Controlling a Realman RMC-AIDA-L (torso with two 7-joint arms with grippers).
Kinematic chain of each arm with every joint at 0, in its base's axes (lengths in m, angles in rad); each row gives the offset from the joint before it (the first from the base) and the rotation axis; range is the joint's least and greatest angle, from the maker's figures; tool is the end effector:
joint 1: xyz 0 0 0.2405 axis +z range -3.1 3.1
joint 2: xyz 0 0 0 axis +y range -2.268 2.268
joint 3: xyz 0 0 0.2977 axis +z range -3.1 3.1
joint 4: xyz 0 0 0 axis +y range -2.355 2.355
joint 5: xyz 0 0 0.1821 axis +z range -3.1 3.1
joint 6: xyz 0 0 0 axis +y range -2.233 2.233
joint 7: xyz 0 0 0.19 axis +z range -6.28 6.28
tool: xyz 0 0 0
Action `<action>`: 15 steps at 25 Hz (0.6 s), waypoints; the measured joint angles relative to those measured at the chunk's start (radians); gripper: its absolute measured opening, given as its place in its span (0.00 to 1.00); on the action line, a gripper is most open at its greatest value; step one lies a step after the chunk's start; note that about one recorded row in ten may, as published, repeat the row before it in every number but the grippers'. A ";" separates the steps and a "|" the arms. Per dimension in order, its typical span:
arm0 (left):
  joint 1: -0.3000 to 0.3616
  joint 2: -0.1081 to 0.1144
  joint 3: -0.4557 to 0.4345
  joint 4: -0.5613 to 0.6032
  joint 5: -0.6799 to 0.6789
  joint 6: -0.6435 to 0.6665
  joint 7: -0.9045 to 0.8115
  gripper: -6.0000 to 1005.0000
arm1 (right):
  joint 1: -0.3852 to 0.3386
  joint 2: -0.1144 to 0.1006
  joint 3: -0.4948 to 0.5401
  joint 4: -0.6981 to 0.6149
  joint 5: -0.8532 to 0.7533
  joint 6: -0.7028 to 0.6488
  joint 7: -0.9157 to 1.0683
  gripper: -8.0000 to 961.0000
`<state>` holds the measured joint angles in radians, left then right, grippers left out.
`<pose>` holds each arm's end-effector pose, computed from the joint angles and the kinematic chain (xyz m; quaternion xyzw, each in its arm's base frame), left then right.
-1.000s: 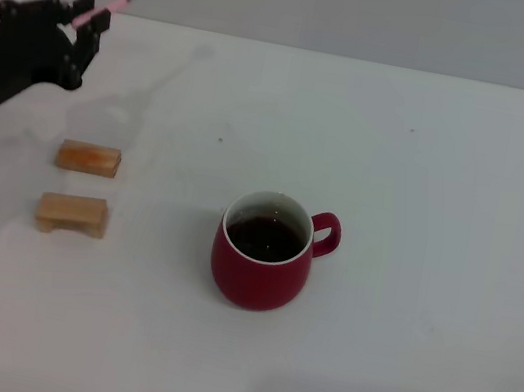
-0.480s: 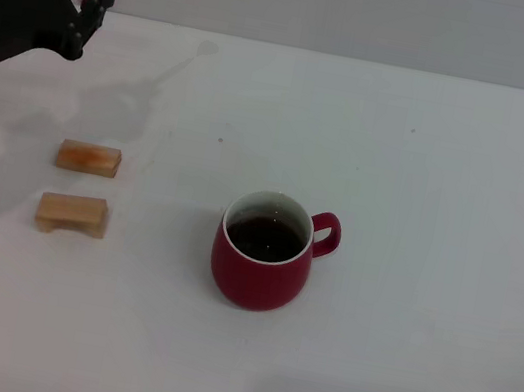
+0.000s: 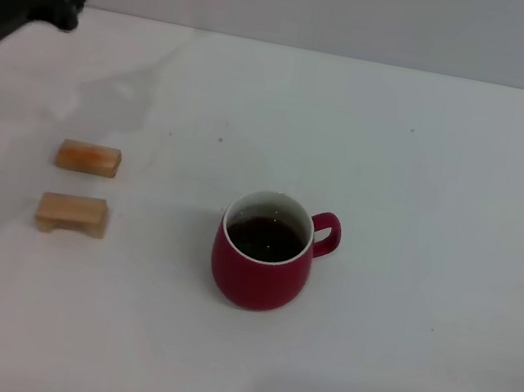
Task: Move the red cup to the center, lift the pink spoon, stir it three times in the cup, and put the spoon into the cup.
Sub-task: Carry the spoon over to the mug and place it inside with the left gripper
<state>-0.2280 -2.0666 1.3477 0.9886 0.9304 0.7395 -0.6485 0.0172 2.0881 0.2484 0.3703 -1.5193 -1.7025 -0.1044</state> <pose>-0.2640 0.3963 0.0175 -0.8159 -0.0322 -0.2113 0.5372 0.3857 0.2008 0.0190 -0.5228 0.2348 0.2877 0.7673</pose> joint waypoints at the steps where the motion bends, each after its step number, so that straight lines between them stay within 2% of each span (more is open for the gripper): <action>1: -0.006 0.002 -0.015 -0.034 -0.071 0.056 0.032 0.18 | 0.000 0.000 0.000 0.000 0.000 0.001 0.000 0.72; 5: -0.036 0.006 -0.097 -0.151 -0.222 0.236 0.074 0.18 | 0.002 -0.001 0.000 0.002 0.000 0.006 0.000 0.72; 7: -0.041 0.006 -0.109 -0.169 -0.238 0.254 0.077 0.18 | 0.003 0.000 0.000 0.000 0.000 0.012 -0.001 0.72; 8: -0.059 0.004 -0.143 -0.247 -0.299 0.332 0.149 0.18 | 0.003 0.000 0.000 0.000 0.000 0.015 -0.001 0.72; 10: -0.071 0.000 -0.148 -0.302 -0.335 0.391 0.254 0.18 | 0.007 0.000 0.000 0.000 -0.001 0.026 -0.001 0.72; 12: -0.088 -0.003 -0.128 -0.377 -0.390 0.457 0.466 0.18 | 0.010 0.000 0.000 -0.002 -0.001 0.035 -0.001 0.72; 15: -0.094 -0.004 -0.092 -0.424 -0.447 0.499 0.646 0.18 | 0.014 0.000 0.000 -0.003 -0.002 0.044 -0.001 0.72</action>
<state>-0.3223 -2.0702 1.2555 0.5650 0.4832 1.2385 -0.0021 0.0316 2.0880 0.2485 0.3669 -1.5210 -1.6588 -0.1057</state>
